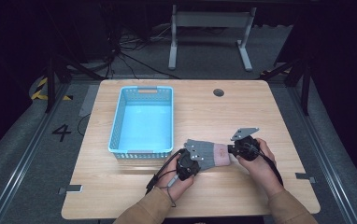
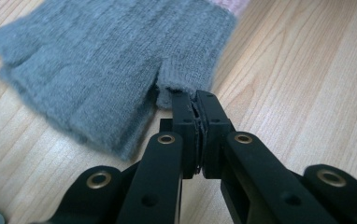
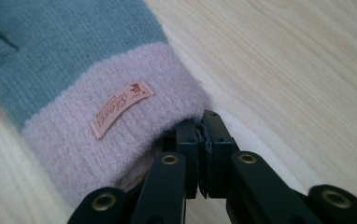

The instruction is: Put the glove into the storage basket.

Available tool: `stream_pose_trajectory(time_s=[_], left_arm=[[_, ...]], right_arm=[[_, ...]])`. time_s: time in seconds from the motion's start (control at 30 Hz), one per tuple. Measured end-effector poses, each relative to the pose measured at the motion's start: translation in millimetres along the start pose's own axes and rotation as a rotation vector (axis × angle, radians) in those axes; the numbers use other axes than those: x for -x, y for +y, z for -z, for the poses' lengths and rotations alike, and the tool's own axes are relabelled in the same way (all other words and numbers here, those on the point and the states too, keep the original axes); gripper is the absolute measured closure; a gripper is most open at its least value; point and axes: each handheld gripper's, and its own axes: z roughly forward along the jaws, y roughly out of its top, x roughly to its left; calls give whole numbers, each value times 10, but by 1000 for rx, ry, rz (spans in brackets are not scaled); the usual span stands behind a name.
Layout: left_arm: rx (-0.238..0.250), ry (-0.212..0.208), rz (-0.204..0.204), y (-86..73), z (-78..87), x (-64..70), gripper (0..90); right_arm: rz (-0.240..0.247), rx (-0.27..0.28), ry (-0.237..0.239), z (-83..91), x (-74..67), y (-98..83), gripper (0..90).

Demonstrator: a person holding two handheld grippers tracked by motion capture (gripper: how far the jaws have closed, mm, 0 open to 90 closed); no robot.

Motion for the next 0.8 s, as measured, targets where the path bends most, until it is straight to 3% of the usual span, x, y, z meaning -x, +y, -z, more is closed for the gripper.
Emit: stream_pose_trajectory(time_s=[0.17, 0.33, 0.53, 0.73, 0.8], left_arm=[[7, 1, 0, -1, 2, -14, 877], [9, -1, -8, 11, 25, 3, 883], [60, 3, -23, 43, 112, 49, 889], [45, -9, -24, 38, 46, 30, 900], [46, -20, -9, 35, 39, 25, 854]], right_arm=[[-59, -17, 16, 139, -20, -119, 873], [-53, -13, 5, 157, -39, -105, 872], [-57, 56, -21, 270, -27, -61, 873], [-58, 38, -17, 136, 39, -94, 863], [-49, 30, -26, 104, 51, -105, 835]])
